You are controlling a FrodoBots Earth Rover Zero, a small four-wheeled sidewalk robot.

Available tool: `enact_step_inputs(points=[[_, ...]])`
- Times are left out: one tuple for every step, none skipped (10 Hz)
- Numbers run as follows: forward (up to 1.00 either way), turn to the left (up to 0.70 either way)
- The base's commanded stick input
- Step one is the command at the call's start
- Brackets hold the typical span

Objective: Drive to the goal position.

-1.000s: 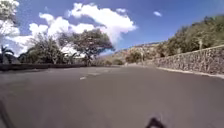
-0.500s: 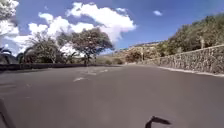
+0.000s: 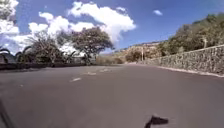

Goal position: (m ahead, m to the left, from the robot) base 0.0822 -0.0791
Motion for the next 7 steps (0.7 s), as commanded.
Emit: enact_step_inputs(points=[[0.50, 0.00], [0.50, 0.00], [0.50, 0.00], [0.50, 0.00], [0.50, 0.00], [0.50, 0.00], [0.50, 0.00]])
